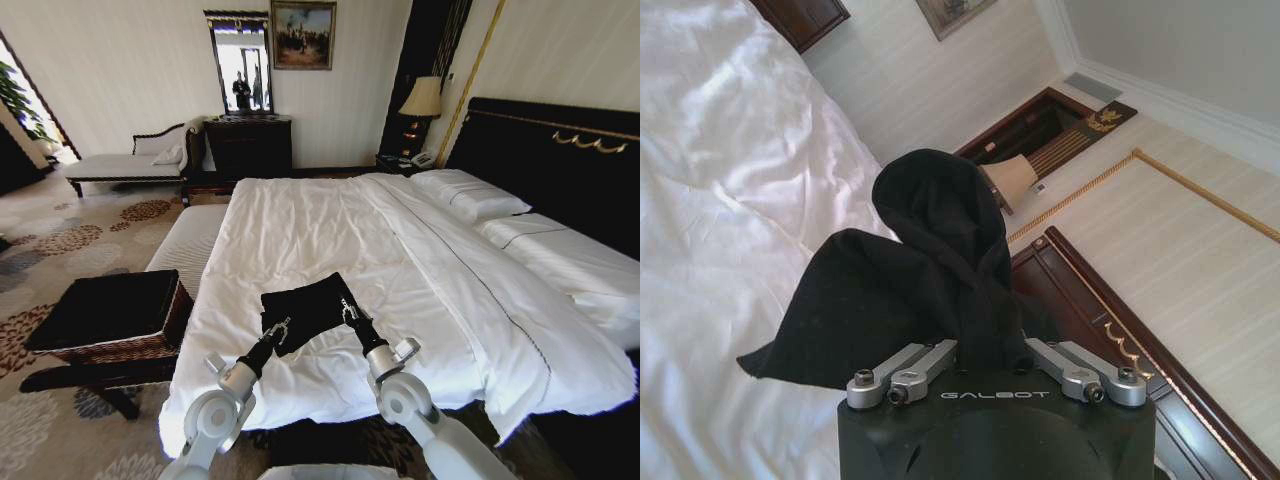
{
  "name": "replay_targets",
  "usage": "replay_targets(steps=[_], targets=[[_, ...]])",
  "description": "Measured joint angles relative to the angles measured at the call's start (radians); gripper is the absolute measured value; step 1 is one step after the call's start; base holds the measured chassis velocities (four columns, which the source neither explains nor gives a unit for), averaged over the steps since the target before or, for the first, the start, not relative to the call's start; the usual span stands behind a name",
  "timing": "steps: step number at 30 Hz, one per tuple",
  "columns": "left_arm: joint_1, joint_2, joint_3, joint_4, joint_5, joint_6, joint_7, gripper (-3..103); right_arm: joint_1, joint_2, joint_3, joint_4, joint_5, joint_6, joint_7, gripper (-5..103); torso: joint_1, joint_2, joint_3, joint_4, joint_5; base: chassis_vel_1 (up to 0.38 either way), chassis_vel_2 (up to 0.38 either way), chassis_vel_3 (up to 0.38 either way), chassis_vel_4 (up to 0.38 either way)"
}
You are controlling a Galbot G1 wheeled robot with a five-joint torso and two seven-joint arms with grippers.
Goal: Fold the clothes on the bed and place them into the basket.
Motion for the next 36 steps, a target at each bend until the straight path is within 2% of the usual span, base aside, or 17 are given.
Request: replay_targets(steps=[10, 24, 36], targets=[[-0.005, -0.01, -0.005, 0.005, -0.004, -0.008, 0.0, 10, -0.028, 0.056, -0.03, -0.011, -0.04, -0.012, 0.015, 9, 0.0, 0.0, 0.0, -0.0001, 0.0, 0.0, 0.0, 0.0, 0.0], [0.005, 0.007, -0.04, -0.002, -0.02, -0.028, 0.007, 10, -0.062, 0.18, -0.068, -0.053, -0.128, -0.018, 0.022, 9, 0.0, 0.0, 0.0, 0.0, 0.0, 0.003, 0.003, -0.003, -0.004], [0.03, 0.01, -0.061, -0.014, -0.017, -0.039, 0.017, 10, -0.06, 0.216, -0.076, -0.079, -0.159, -0.017, 0.025, 9, 0.0, 0.0, 0.0, 0.0002, -0.0001, 0.11, 0.119, -0.118, -0.117]])
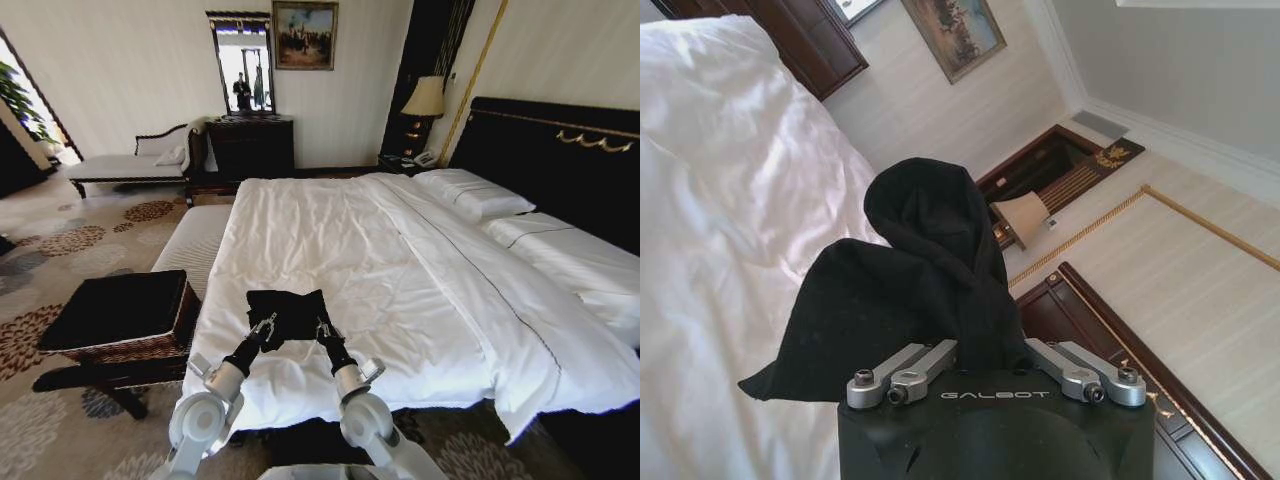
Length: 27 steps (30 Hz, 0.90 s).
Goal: Fold the clothes on the bed and place them into the basket.
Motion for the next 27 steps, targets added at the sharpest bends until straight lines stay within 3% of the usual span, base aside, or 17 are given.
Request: replay_targets(steps=[27], targets=[[-0.02, -0.013, -0.015, 0.029, -0.006, -0.015, 0.012, 10, 0.045, 0.036, -0.021, -0.063, -0.008, 0.003, 0.024, 9, 0.0, 0.0, 0.0, -0.0001, 0.0001, 0.072, 0.073, -0.069, -0.07]])
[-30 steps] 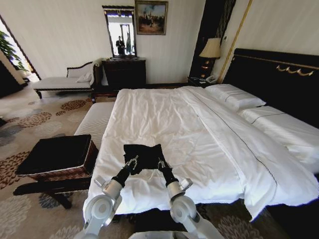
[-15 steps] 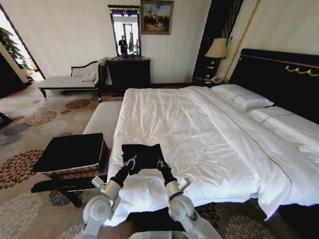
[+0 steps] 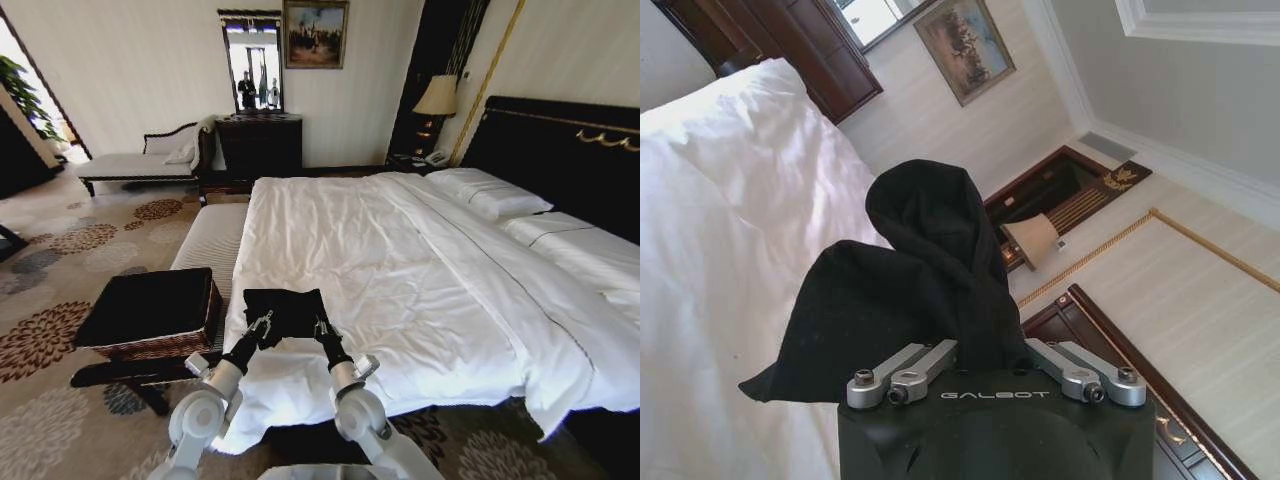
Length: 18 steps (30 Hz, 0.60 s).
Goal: Fold the clothes on the bed and place them into the basket.
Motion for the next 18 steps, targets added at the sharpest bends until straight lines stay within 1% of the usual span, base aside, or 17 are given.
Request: replay_targets(steps=[9, 18], targets=[[-0.004, 0.007, -0.02, 0.008, -0.003, -0.006, 0.006, 10, 0.022, 0.015, -0.02, -0.021, -0.002, 0.0, 0.001, 9, 0.0, 0.0, 0.0, -0.0001, 0.0001, 0.131, 0.121, -0.12, -0.128], [-0.009, 0.0, -0.02, 0.022, 0.006, -0.012, 0.012, 10, 0.033, 0.015, -0.024, -0.039, -0.003, 0.021, -0.011, 9, 0.0, 0.0, 0.0, 0.0, 0.0, 0.144, 0.14, -0.139, -0.138]])
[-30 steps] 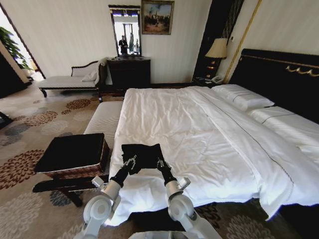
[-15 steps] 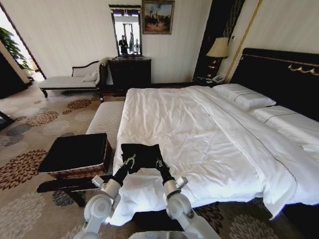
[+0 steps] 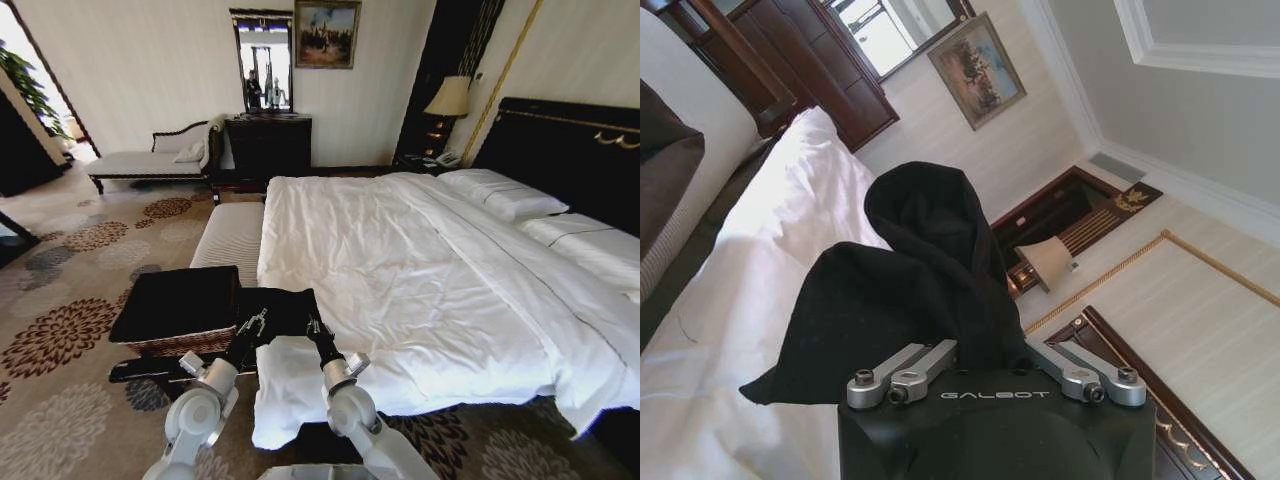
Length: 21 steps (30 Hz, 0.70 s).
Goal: Fold the clothes on the bed and place them into the basket.
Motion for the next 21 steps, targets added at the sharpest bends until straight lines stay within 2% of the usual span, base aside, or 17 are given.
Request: replay_targets(steps=[13, 21], targets=[[0.004, 0.001, -0.004, 0.004, 0.004, -0.006, 0.006, 10, 0.002, 0.001, -0.005, -0.014, 0.001, 0.019, -0.018, 9, 0.0, 0.0, 0.0, -0.0002, 0.0003, 0.086, 0.084, -0.074, -0.085], [0.008, 0.006, -0.015, 0.004, 0.004, -0.009, 0.01, 10, 0.003, 0.014, -0.012, -0.025, 0.001, 0.024, -0.019, 9, 0.0, 0.0, 0.0, -0.0001, 0.0002, 0.212, 0.202, -0.203, -0.197]])
